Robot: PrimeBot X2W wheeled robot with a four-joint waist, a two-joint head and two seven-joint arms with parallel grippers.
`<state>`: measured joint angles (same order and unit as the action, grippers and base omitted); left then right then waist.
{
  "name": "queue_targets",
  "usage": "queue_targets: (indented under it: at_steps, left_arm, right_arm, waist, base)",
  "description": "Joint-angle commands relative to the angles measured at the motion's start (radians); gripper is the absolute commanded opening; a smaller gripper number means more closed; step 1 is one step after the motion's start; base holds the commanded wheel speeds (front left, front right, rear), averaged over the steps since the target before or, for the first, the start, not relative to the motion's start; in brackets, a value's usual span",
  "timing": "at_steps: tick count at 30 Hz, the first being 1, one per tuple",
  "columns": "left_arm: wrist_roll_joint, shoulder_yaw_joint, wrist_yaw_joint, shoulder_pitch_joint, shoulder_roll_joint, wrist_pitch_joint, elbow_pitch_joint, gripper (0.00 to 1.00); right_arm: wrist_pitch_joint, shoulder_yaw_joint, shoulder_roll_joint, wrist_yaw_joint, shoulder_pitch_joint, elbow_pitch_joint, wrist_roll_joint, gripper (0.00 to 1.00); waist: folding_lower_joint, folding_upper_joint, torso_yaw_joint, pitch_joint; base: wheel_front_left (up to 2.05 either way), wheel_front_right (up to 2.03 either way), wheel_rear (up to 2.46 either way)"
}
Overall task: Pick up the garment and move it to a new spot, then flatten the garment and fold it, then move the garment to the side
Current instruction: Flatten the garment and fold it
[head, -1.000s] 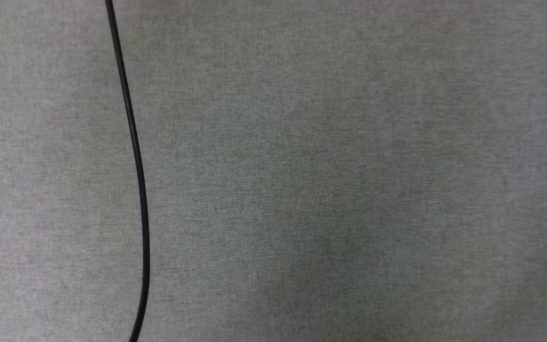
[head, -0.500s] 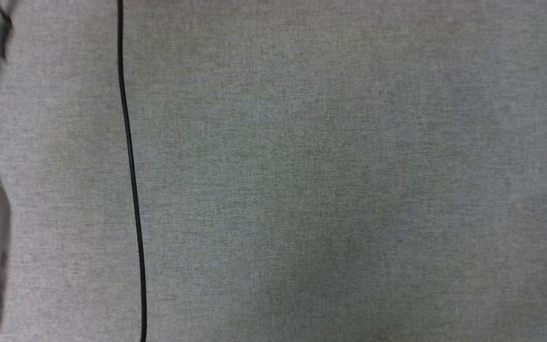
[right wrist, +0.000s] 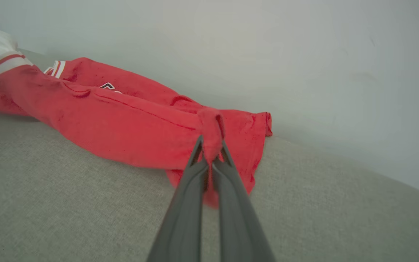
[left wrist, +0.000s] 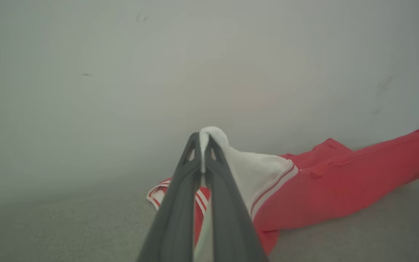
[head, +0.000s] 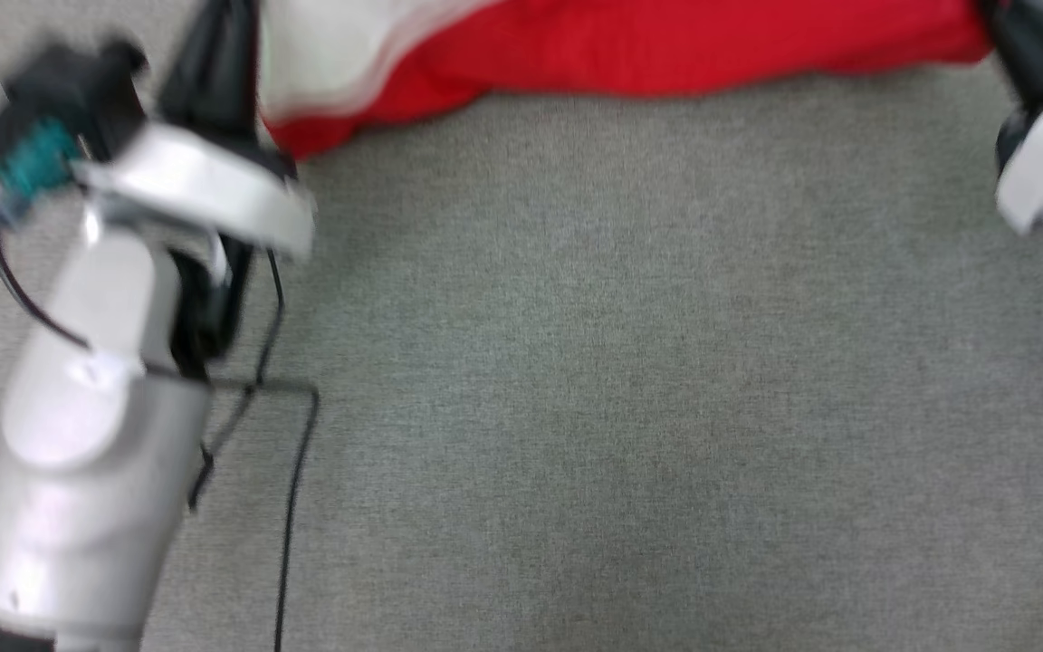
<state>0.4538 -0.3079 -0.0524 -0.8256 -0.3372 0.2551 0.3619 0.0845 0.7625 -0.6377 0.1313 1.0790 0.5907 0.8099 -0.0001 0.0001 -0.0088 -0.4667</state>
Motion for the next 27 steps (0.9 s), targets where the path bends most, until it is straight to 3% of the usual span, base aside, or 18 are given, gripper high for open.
queue_targets:
  at_steps: [1, 11, 27]
  left_arm:
    - [0.0, 0.003, 0.012, 0.05, -0.009, -0.003, -0.028, 0.0]
    - [0.051, -0.048, 0.055, 0.466, -0.013, -0.045, -0.152, 0.0]
    - [0.159, -0.053, 0.129, 0.921, -0.057, -0.133, -0.318, 0.0]
  right_arm:
    - [0.004, 0.008, -0.017, -0.001, -0.048, -0.014, 0.012, 0.0]
    - [0.001, 0.034, -0.067, -0.001, -0.362, -0.071, 0.067, 0.0]
    - [0.002, -0.009, -0.108, -0.001, -0.746, -0.171, 0.051, 0.0]
  waist:
    - [0.0001, -0.0001, 0.008, 0.04]
    - [0.0001, -0.0001, 0.029, 0.208]
    - [0.0001, -0.0001, 0.055, 0.413]
  base:
    - [0.0, 0.0, 0.0]
    - [0.0, 0.0, 0.0]
    - [0.0, 0.0, 0.0]
